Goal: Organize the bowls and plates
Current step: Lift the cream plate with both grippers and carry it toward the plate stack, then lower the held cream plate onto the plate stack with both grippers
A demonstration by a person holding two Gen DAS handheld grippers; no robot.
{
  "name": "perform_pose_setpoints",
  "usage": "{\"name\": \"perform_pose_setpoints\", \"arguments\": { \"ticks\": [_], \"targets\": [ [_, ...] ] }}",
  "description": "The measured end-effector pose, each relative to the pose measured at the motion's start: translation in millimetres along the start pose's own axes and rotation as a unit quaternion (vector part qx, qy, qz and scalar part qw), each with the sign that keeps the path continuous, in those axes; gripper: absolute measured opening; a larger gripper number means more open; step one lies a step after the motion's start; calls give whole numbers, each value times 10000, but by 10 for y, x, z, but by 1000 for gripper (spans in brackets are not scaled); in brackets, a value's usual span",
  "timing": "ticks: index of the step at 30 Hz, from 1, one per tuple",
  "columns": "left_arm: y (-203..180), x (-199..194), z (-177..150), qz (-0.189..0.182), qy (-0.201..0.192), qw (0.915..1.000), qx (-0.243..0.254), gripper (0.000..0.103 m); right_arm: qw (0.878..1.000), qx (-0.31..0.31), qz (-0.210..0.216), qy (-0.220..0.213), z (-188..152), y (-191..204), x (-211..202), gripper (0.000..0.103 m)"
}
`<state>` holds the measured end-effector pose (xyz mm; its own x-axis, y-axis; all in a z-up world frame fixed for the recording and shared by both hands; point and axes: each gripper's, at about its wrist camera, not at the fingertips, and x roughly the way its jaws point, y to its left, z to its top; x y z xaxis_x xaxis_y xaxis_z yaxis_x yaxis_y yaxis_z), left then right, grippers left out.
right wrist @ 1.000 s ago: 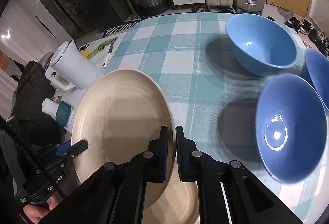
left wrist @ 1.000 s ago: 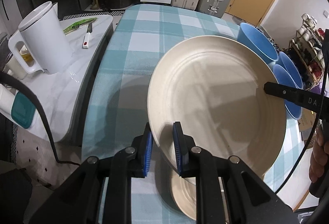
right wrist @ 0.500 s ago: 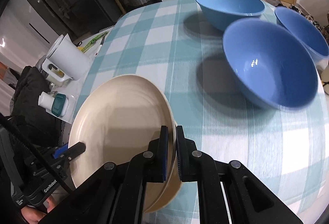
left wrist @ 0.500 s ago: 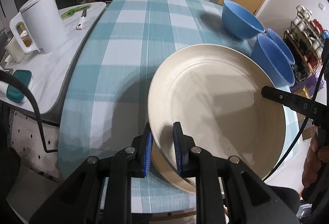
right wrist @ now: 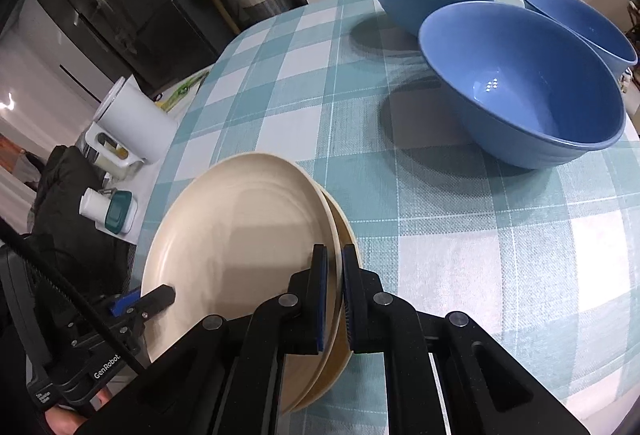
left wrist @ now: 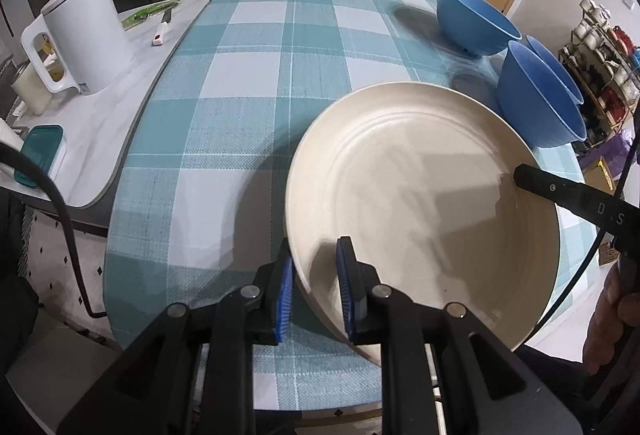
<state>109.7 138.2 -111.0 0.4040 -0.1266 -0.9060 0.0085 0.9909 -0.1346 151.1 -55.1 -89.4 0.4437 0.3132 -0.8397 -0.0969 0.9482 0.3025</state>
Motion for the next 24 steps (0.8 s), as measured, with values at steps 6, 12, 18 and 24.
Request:
{"name": "perform_pose_setpoints", "arguments": {
  "ticks": [6,12,18,24],
  "targets": [
    [-87,5,-18,217,-111,9995,217,19,9995,-113,-47,-286,-72,2,-12,8],
    [-124,29,-63,493,-112,9979,394,22,9995,-184,-56,-254,-131,21,2,8],
    [-139,78,-79,662,-95,9964,528,22,9986,-335,-214,-360,-171,96,-9,8],
    [-166,95,-89,707,-136,9957,586,23,9987,-308,-208,-350,-182,64,-10,8]
  ]
}}
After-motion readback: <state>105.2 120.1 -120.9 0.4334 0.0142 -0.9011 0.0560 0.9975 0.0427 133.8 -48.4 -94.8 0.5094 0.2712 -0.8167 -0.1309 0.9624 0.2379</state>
